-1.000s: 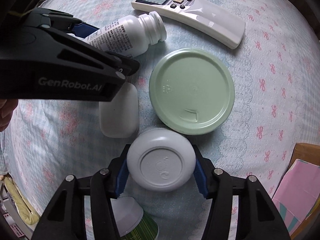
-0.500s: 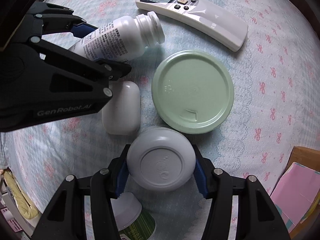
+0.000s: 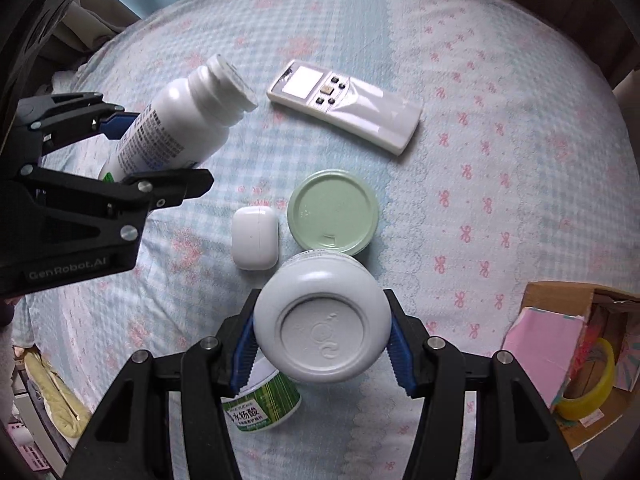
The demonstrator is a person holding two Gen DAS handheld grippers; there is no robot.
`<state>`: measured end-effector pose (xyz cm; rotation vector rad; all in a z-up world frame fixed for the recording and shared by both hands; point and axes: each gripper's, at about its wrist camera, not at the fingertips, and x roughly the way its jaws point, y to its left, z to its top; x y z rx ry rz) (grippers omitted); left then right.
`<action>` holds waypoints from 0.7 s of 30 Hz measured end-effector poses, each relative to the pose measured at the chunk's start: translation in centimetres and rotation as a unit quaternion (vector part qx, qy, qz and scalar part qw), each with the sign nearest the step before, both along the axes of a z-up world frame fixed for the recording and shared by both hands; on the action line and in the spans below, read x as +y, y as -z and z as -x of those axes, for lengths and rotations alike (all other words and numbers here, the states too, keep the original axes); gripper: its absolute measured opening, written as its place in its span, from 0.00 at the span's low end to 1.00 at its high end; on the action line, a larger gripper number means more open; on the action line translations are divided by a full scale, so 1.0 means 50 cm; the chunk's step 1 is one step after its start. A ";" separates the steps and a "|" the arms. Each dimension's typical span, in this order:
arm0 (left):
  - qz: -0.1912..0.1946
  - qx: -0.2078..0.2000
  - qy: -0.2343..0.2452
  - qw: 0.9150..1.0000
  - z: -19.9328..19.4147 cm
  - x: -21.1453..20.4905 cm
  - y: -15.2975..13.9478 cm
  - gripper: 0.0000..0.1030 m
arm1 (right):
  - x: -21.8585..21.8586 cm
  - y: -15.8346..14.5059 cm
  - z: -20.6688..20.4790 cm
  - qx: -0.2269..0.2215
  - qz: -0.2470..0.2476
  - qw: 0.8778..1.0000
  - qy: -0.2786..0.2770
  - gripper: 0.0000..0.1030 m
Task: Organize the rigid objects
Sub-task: 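Grasp the white pill bottle with the left gripper while the right grasps the white jar, then carry the pill bottle and white jar over the cardboard box with both grippers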
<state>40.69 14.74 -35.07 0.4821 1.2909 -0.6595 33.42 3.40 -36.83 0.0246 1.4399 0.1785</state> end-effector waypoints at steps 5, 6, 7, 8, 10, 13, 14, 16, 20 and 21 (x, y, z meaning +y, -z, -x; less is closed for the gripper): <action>0.021 -0.026 0.019 0.999 0.059 -0.031 -0.113 0.50 | -0.052 -0.101 0.020 -0.031 -0.008 0.999 0.017 0.50; 0.023 -0.033 0.023 0.999 0.070 -0.040 -0.135 0.50 | -0.063 -0.121 0.027 -0.036 -0.012 0.999 0.022 0.50; 0.026 -0.037 0.025 0.999 0.069 -0.053 -0.147 0.50 | -0.077 -0.141 0.034 -0.042 -0.017 0.999 0.028 0.50; 0.030 -0.040 0.026 0.998 0.079 -0.063 -0.169 0.50 | -0.093 -0.159 0.044 -0.047 -0.022 0.998 0.034 0.50; 0.039 -0.046 0.019 0.998 0.103 -0.085 -0.210 0.50 | -0.111 -0.190 0.063 -0.058 -0.027 0.997 0.042 0.50; 0.055 -0.045 0.002 0.997 0.141 -0.119 -0.263 0.50 | -0.139 -0.245 0.097 -0.079 -0.015 0.996 0.033 0.50; 0.057 -0.047 -0.002 0.997 0.156 -0.133 -0.280 0.50 | -0.151 -0.260 0.109 -0.086 -0.015 0.996 0.028 0.50; 0.055 -0.055 -0.011 0.997 0.185 -0.165 -0.306 0.50 | -0.185 -0.296 0.131 -0.100 -0.018 0.995 0.020 0.50; 0.063 -0.056 -0.037 0.996 0.241 -0.228 -0.347 0.50 | -0.267 -0.356 0.182 -0.124 -0.019 0.992 0.007 0.50; 0.069 -0.052 -0.043 0.995 0.253 -0.243 -0.352 0.50 | -0.289 -0.369 0.194 -0.130 -0.014 0.991 0.002 0.50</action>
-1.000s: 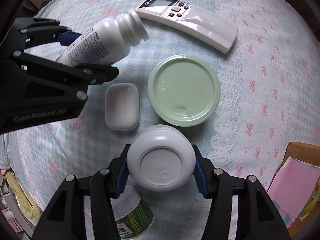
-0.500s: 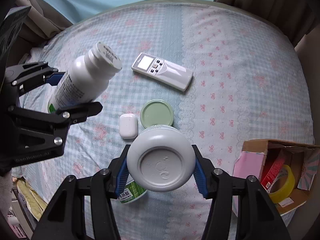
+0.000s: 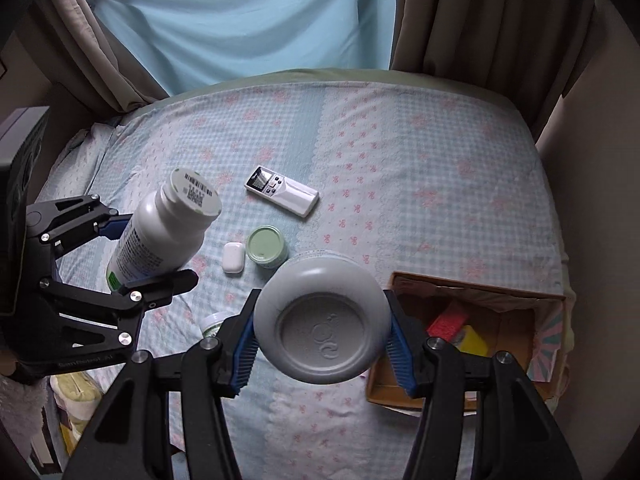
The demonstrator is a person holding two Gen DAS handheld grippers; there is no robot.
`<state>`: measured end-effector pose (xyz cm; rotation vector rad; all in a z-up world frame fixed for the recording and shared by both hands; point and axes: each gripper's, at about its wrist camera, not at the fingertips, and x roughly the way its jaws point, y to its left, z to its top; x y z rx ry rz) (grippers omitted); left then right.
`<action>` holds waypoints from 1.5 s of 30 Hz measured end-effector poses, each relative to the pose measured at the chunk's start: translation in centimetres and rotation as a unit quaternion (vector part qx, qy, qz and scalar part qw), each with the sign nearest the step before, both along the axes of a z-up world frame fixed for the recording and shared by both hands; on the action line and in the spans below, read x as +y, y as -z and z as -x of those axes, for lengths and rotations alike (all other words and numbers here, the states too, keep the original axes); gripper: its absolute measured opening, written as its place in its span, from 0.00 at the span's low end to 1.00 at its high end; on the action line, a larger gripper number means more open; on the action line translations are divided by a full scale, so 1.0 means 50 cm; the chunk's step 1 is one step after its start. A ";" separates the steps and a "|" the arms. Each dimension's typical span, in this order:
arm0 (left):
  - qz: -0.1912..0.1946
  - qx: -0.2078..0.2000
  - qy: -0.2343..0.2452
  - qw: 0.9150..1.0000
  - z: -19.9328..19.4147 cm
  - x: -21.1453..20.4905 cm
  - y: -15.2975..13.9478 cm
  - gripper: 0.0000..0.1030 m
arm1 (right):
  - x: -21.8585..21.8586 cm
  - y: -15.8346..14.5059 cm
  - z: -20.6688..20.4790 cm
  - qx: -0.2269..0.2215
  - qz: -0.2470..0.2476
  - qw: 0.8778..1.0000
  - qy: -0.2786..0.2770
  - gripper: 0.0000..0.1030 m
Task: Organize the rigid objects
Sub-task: 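Carry the pill bottle and white jar over the cardboard box with both grippers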
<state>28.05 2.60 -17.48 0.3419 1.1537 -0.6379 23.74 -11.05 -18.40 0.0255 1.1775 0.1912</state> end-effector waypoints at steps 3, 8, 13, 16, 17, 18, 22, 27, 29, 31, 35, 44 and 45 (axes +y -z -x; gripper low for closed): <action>0.013 0.012 -0.011 1.000 0.034 -0.058 -0.003 0.50 | -0.075 -0.027 0.032 -0.009 0.008 1.000 -0.002 0.50; 0.022 0.022 -0.008 0.999 0.086 -0.175 0.005 0.50 | -0.205 -0.029 0.068 -0.006 0.010 1.000 0.015 0.51; 0.024 0.034 0.013 0.999 0.125 -0.306 0.037 0.50 | -0.339 0.000 0.109 0.010 0.015 0.999 0.034 0.50; 0.029 0.045 0.027 0.998 0.130 -0.380 0.066 0.50 | -0.416 0.031 0.124 0.025 0.018 0.998 0.048 0.50; 0.029 0.048 0.031 0.998 0.135 -0.404 0.076 0.50 | -0.443 0.043 0.128 0.030 0.020 0.998 0.053 0.50; 0.029 0.051 0.034 0.998 0.138 -0.426 0.085 0.50 | -0.461 0.053 0.129 0.035 0.020 0.998 0.057 0.50; 0.030 0.073 0.047 0.996 0.147 -0.514 0.128 0.50 | -0.533 0.097 0.125 0.053 0.019 0.996 0.067 0.50; 0.016 0.098 0.051 0.994 0.139 -0.602 0.192 0.50 | -0.582 0.151 0.103 0.069 0.014 0.995 0.069 0.50; 0.008 0.105 0.050 0.993 0.133 -0.628 0.216 0.50 | -0.596 0.173 0.091 0.076 0.010 0.995 0.066 0.50; 0.004 0.118 0.042 0.992 0.124 -0.645 0.239 0.50 | -0.606 0.195 0.078 0.083 0.013 0.995 0.062 0.50; -0.006 0.139 0.027 0.990 0.099 -0.666 0.284 0.50 | -0.615 0.232 0.056 0.089 0.010 0.995 0.041 0.50; -0.039 0.158 0.018 0.987 0.074 -0.710 0.388 0.50 | -0.585 0.307 0.046 0.086 0.049 0.992 -0.083 0.50; -0.042 0.155 0.025 0.987 0.075 -0.716 0.392 0.50 | -0.582 0.314 0.051 0.087 0.054 0.990 -0.097 0.50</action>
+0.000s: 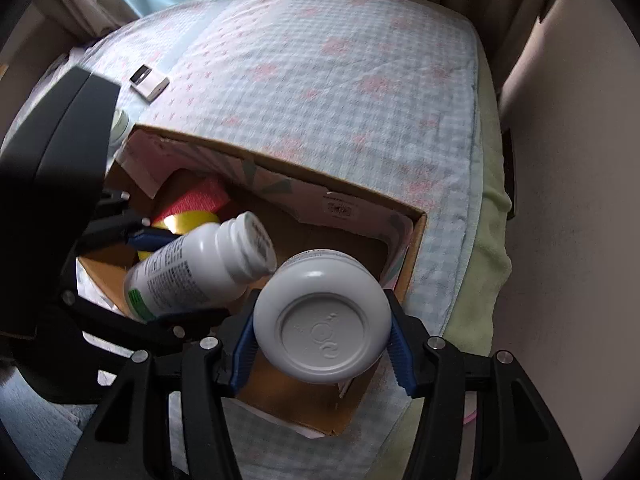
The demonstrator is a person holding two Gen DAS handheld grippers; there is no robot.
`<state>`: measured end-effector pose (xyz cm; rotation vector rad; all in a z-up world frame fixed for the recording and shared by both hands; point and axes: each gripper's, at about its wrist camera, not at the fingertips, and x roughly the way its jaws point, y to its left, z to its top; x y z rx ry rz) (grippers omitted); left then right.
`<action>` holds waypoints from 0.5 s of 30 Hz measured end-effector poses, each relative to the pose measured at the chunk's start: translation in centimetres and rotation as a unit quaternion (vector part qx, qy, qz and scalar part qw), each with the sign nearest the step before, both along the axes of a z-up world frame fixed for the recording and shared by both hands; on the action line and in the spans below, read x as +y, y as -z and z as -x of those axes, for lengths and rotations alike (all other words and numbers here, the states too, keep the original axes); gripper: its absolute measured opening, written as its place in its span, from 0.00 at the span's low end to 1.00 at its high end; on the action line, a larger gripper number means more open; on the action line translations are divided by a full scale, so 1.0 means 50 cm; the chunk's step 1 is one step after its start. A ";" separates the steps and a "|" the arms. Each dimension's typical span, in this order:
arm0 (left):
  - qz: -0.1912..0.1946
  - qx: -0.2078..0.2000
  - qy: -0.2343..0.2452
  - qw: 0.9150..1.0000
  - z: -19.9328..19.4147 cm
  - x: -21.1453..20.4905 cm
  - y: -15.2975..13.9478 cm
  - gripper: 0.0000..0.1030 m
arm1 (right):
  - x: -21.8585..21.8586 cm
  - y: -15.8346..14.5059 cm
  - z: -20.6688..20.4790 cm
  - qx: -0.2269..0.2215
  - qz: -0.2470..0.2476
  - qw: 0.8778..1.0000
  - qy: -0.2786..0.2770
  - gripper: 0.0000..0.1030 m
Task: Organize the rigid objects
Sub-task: 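Carry the pill bottle and white jar over the cardboard box with both grippers, then release the pill bottle and white jar into the box, withdraw both grippers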
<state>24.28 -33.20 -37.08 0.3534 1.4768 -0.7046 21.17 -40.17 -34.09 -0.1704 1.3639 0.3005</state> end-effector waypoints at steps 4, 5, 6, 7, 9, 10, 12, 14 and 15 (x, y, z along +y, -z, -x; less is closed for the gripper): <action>-0.009 -0.005 0.021 1.000 0.002 -0.011 0.012 0.50 | 0.000 0.022 0.022 0.009 -0.001 1.000 -0.028 0.50; -0.012 -0.006 0.025 1.000 0.002 -0.013 0.014 0.50 | -0.003 0.024 0.025 0.009 -0.004 1.000 -0.029 0.50; -0.013 -0.004 0.029 0.999 0.002 -0.015 0.016 0.50 | -0.006 0.026 0.029 0.009 -0.007 1.000 -0.029 0.50; -0.013 0.000 0.033 0.999 0.001 -0.018 0.017 0.50 | -0.008 0.026 0.032 0.008 -0.012 0.999 -0.028 0.51; -0.013 -0.001 0.041 0.999 0.001 -0.020 0.011 0.52 | -0.013 0.022 0.035 -0.001 -0.017 1.000 -0.025 0.51; -0.011 -0.006 0.043 0.999 0.000 -0.020 0.002 0.61 | -0.016 0.023 0.035 0.002 -0.019 1.000 -0.019 0.51; -0.033 -0.038 0.058 0.997 0.003 -0.017 -0.013 0.86 | -0.032 0.016 0.035 -0.004 -0.035 0.999 -0.002 0.63; -0.029 -0.052 0.070 0.996 0.003 -0.004 -0.033 1.00 | -0.055 -0.003 0.037 -0.030 -0.057 0.998 0.018 1.00; -0.026 -0.050 0.068 0.996 0.001 0.006 -0.040 1.00 | -0.066 -0.013 0.037 -0.036 -0.075 0.996 0.031 1.00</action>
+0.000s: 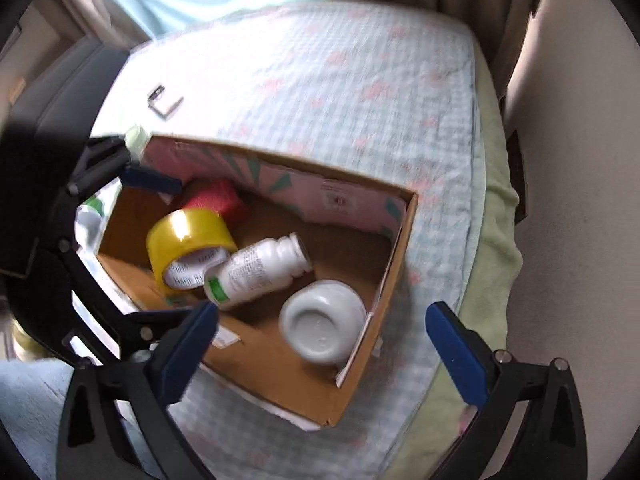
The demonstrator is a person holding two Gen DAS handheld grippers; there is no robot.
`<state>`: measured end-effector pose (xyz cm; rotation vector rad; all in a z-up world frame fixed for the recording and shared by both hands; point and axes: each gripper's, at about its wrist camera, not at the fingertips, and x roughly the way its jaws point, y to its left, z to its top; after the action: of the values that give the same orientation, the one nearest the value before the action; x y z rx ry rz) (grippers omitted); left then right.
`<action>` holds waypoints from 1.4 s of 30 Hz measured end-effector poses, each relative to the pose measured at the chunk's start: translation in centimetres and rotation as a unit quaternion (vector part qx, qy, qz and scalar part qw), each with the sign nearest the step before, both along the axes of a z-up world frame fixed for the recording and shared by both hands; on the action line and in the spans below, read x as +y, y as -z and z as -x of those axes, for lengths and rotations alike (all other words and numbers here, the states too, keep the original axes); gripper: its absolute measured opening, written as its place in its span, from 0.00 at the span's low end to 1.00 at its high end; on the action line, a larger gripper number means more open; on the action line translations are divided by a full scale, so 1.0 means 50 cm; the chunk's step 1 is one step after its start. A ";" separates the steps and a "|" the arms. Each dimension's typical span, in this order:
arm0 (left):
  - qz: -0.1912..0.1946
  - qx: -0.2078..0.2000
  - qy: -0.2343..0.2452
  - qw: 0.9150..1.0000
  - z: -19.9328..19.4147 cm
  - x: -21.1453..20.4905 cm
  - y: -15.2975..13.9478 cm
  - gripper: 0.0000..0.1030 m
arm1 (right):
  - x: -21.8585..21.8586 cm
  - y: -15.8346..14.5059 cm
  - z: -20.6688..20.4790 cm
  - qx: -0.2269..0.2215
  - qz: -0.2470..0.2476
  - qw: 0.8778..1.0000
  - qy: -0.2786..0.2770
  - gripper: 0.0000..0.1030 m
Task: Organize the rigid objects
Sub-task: 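Release the pill bottle and white jar into the box, withdraw both grippers, then move both tools toward the green-label jar and pale green lid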
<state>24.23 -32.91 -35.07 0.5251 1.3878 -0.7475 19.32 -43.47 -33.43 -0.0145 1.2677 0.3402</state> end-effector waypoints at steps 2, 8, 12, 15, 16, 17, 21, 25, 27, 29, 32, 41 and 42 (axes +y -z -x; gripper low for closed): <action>-0.003 -0.004 -0.012 1.000 -0.002 0.019 -0.014 1.00 | -0.016 -0.015 -0.003 -0.007 -0.026 0.999 0.022 1.00; 0.010 -0.010 -0.035 0.999 0.008 0.053 -0.061 1.00 | -0.007 -0.040 -0.019 -0.014 -0.023 0.999 0.041 1.00; 0.023 -0.016 -0.052 0.998 0.017 0.080 -0.098 1.00 | 0.016 -0.066 -0.017 -0.024 -0.009 0.999 0.026 1.00; 0.027 -0.024 -0.067 0.997 0.025 0.104 -0.132 1.00 | 0.029 -0.080 -0.015 -0.021 -0.008 1.000 0.012 1.00; 0.027 -0.027 -0.073 0.997 0.026 0.115 -0.144 1.00 | 0.039 -0.090 -0.014 -0.025 -0.003 1.000 0.003 1.00; 0.029 -0.029 -0.079 0.996 0.028 0.127 -0.156 1.00 | 0.048 -0.096 -0.013 -0.027 0.002 1.000 -0.005 1.00; 0.036 -0.039 -0.102 0.993 0.035 0.177 -0.203 1.00 | 0.087 -0.129 -0.012 -0.036 0.014 0.999 -0.036 1.00; 0.045 -0.049 -0.133 0.989 0.039 0.242 -0.243 1.00 | 0.126 -0.155 -0.016 -0.032 0.026 0.998 -0.053 1.00; 0.043 -0.056 -0.151 0.986 0.041 0.280 -0.255 1.00 | 0.148 -0.166 -0.020 -0.030 0.035 0.997 -0.060 1.00; 0.034 -0.067 -0.172 0.982 0.044 0.321 -0.264 1.00 | 0.172 -0.177 -0.025 -0.036 0.041 0.996 -0.066 1.00; 0.017 -0.087 -0.212 0.973 0.050 0.387 -0.268 1.00 | 0.221 -0.198 -0.034 -0.052 0.050 0.994 -0.084 1.00; 0.014 -0.077 -0.360 0.929 0.065 0.604 -0.240 1.00 | 0.412 -0.233 -0.090 -0.073 0.055 0.983 -0.160 1.00; 0.011 -0.077 -0.377 0.923 0.069 0.628 -0.234 1.00 | 0.435 -0.232 -0.100 -0.073 0.053 0.982 -0.166 1.00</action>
<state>20.78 -1.53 -23.36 0.0011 1.2909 -0.0884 24.31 -21.73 -21.82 -0.3405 1.1356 0.5482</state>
